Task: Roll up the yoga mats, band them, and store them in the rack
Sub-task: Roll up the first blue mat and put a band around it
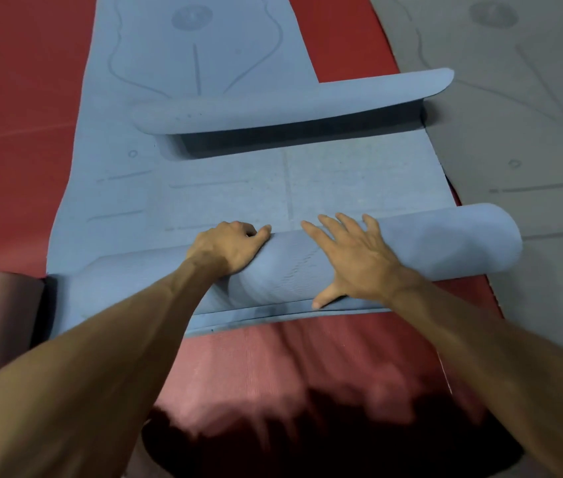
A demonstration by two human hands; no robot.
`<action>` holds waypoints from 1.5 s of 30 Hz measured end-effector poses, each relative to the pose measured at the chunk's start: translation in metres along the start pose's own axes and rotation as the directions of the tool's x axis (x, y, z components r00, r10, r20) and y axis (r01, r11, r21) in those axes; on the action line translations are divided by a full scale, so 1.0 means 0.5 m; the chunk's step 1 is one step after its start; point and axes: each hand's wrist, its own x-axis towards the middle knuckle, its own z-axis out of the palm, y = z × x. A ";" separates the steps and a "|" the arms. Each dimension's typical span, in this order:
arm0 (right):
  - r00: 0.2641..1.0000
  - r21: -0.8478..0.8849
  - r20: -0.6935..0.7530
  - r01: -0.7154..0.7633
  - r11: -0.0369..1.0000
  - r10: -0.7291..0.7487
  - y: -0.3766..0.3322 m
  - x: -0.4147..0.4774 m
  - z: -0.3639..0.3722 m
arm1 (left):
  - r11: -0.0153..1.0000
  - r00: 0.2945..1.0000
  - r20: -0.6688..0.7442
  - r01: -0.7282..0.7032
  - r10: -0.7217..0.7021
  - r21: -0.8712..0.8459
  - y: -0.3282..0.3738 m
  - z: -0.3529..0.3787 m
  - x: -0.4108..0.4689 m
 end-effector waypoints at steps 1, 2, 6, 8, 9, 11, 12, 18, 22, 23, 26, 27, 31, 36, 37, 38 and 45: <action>1.000 0.006 0.001 0.004 1.000 -0.004 0.002 0.005 -0.003 | 1.000 1.000 -0.022 -0.014 0.014 -0.012 0.000 -0.001 0.002; 1.000 0.003 -0.008 0.013 1.000 -0.013 0.004 0.009 -0.007 | 0.999 0.999 -0.046 -0.029 0.028 -0.021 0.000 -0.001 0.001; 0.998 -0.047 -0.025 0.057 0.997 -0.058 0.004 0.017 -0.012 | 0.998 0.981 -0.184 -0.056 0.058 0.020 0.000 0.013 -0.027; 0.998 -0.060 -0.014 0.068 0.996 -0.069 0.003 0.023 -0.022 | 0.993 0.959 -0.260 -0.095 0.111 0.072 0.001 0.028 -0.052; 0.998 -0.053 0.009 0.067 0.996 -0.066 0.002 0.027 -0.031 | 0.991 0.950 -0.284 -0.115 0.130 0.070 0.001 0.034 -0.065; 0.995 -0.016 0.082 0.061 0.998 -0.060 -0.005 0.035 -0.056 | 0.992 0.943 -0.310 -0.111 0.124 0.059 -0.003 0.045 -0.095; 0.992 0.010 0.112 0.059 0.998 -0.059 -0.008 0.039 -0.069 | 0.993 0.940 -0.321 -0.092 0.112 0.075 -0.006 0.047 -0.109; 0.963 0.097 0.255 0.060 0.993 -0.083 -0.011 0.013 -0.096 | 0.982 0.943 -0.285 -0.140 0.170 0.124 0.002 0.086 -0.199; 0.964 0.096 0.258 0.037 0.995 -0.061 -0.025 -0.014 -0.076 | 0.979 0.961 -0.222 -0.132 0.164 0.154 -0.001 0.106 -0.214; 0.966 0.108 0.252 0.028 0.994 -0.055 -0.026 -0.019 -0.067 | 0.979 0.966 -0.200 -0.132 0.163 0.158 -0.001 0.109 -0.213; 0.983 0.142 0.176 0.024 0.990 -0.049 -0.020 -0.034 -0.040 | 0.979 0.970 -0.193 -0.119 0.151 0.166 0.004 0.117 -0.209; 0.987 0.140 0.150 0.029 0.990 -0.050 -0.019 -0.037 -0.034 | 0.978 0.970 -0.198 -0.109 0.144 0.176 0.005 0.118 -0.208; 0.997 0.102 0.040 0.061 0.993 -0.065 -0.011 -0.043 -0.010 | 0.970 0.968 -0.210 -0.090 0.138 0.226 0.008 0.109 -0.193; 0.983 0.056 -0.183 0.030 0.998 -0.019 -0.005 -0.067 0.023 | 0.980 0.975 -0.180 -0.095 0.127 0.176 0.012 0.065 -0.126; 0.972 0.032 -0.234 0.029 0.999 -0.021 -0.007 -0.071 0.029 | 0.982 0.980 -0.161 -0.092 0.118 0.163 0.012 0.056 -0.114; 0.961 0.005 -0.275 0.029 1.000 -0.026 -0.007 -0.071 0.036 | 0.985 0.984 -0.143 -0.088 0.110 0.152 0.014 0.048 -0.103; 0.957 -0.117 -0.285 0.014 0.993 -0.047 0.012 -0.046 0.054 | 0.990 0.996 -0.056 -0.059 0.067 0.125 0.017 0.010 -0.032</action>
